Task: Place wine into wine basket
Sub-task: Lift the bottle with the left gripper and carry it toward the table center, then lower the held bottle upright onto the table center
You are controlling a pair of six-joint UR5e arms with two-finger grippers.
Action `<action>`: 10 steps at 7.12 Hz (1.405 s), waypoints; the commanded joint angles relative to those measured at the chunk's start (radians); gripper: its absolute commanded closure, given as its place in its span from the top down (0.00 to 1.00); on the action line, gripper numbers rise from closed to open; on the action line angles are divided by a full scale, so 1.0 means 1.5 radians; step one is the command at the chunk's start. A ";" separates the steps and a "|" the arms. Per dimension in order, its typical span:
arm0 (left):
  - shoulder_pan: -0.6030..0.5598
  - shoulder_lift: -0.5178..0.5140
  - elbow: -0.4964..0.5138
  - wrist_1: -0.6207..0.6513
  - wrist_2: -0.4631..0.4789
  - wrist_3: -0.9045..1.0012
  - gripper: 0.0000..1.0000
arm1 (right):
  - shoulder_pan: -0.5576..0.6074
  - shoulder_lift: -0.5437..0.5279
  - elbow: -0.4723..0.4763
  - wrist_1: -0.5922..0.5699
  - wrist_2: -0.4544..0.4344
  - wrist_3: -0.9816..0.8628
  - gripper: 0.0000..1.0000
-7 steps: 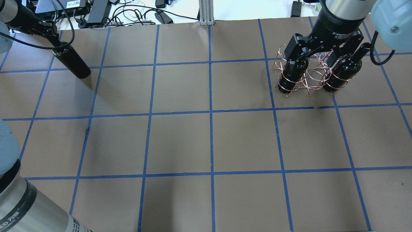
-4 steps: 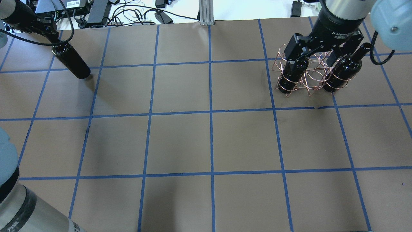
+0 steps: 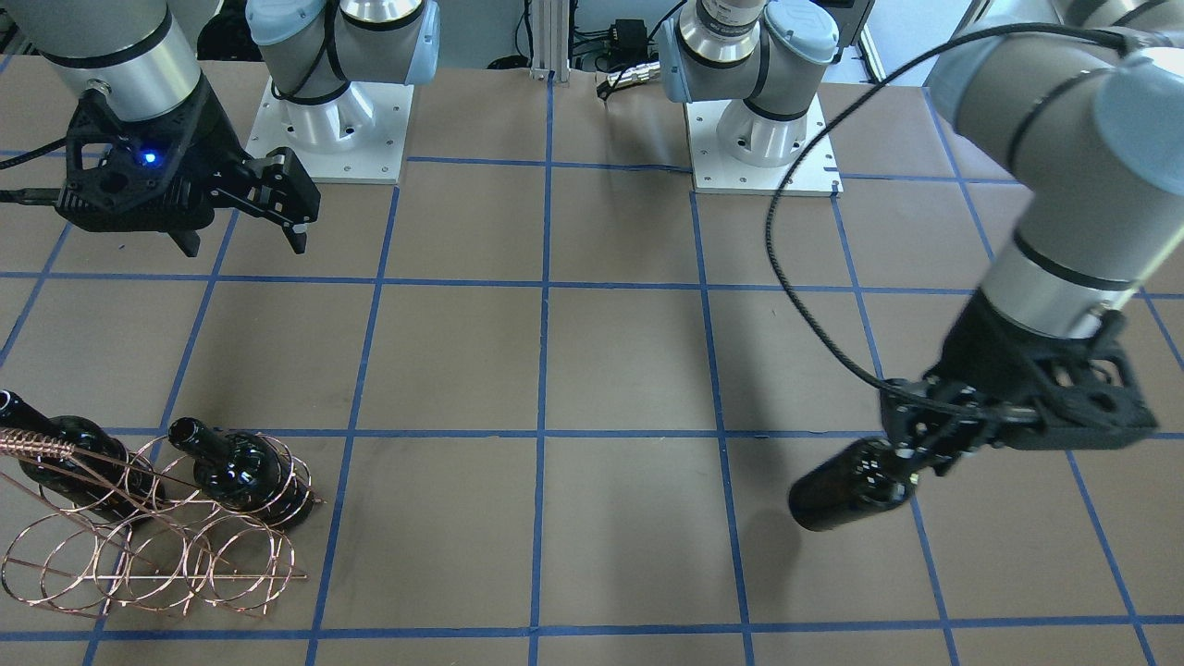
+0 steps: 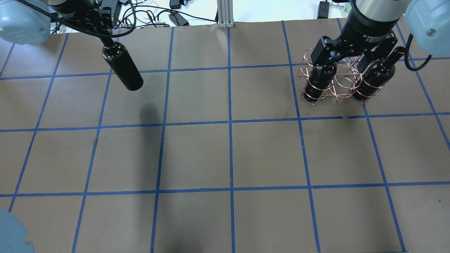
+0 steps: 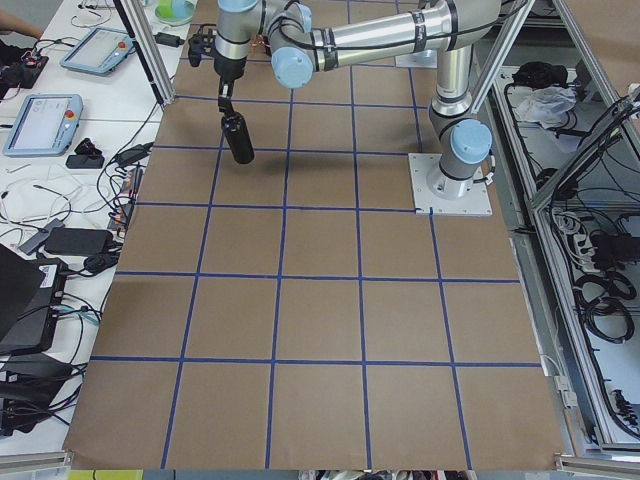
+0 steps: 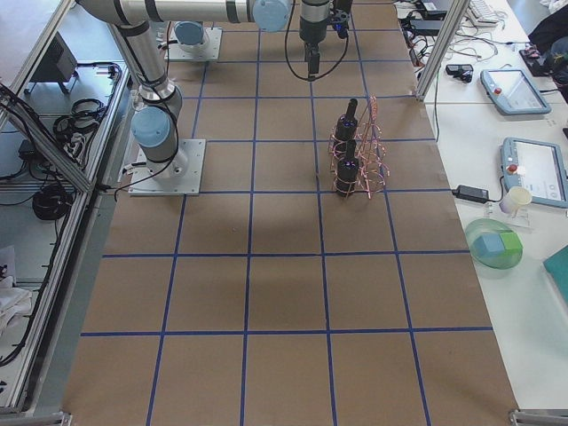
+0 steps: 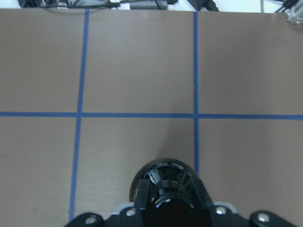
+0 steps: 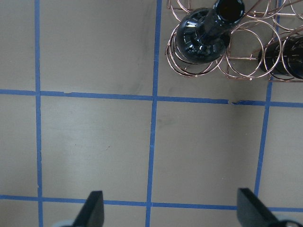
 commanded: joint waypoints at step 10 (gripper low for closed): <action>-0.267 0.039 -0.154 0.078 0.140 -0.475 0.00 | -0.002 0.014 0.000 -0.006 -0.001 -0.001 1.00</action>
